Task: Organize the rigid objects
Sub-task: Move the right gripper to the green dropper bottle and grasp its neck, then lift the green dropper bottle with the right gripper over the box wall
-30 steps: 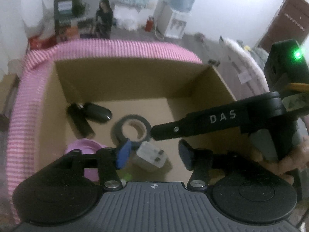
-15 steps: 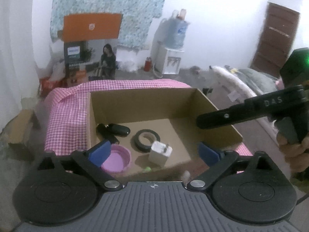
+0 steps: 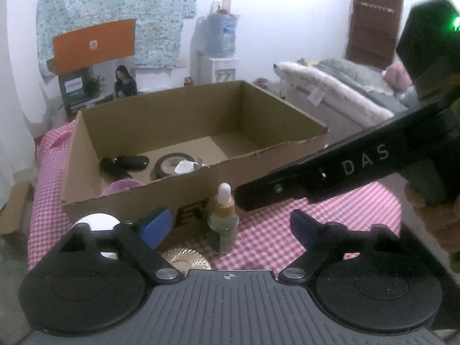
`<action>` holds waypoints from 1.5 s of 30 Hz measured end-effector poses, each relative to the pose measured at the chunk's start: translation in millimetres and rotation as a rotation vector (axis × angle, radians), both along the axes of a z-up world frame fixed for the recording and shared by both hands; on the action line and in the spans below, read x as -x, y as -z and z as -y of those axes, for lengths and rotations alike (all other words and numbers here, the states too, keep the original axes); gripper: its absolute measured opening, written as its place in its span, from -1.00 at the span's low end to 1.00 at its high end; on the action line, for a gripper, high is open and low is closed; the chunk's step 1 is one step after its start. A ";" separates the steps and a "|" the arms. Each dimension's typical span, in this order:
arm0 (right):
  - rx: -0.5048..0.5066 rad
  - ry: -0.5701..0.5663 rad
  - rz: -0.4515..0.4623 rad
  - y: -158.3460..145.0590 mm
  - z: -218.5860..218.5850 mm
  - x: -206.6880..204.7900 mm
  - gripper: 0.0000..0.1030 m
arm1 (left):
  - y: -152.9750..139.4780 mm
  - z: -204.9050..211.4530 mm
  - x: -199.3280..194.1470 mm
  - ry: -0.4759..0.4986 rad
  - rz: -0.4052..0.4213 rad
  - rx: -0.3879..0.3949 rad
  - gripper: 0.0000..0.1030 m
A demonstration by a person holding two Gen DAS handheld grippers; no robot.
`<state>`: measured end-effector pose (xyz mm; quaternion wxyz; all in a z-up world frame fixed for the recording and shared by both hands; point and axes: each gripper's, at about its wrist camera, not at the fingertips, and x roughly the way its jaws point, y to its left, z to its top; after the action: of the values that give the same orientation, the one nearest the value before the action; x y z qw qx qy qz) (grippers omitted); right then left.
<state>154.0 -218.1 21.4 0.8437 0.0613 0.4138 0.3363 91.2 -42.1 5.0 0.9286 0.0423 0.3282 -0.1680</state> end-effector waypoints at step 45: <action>0.030 0.000 0.032 20.3 16.4 -17.6 -0.55 | 41.5 46.3 -23.4 0.083 -0.053 -0.115 -0.09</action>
<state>171.6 -234.5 1.1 0.8511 0.0430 0.4052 0.3309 114.6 -88.3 -36.4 0.9078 0.1044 0.3598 -0.1883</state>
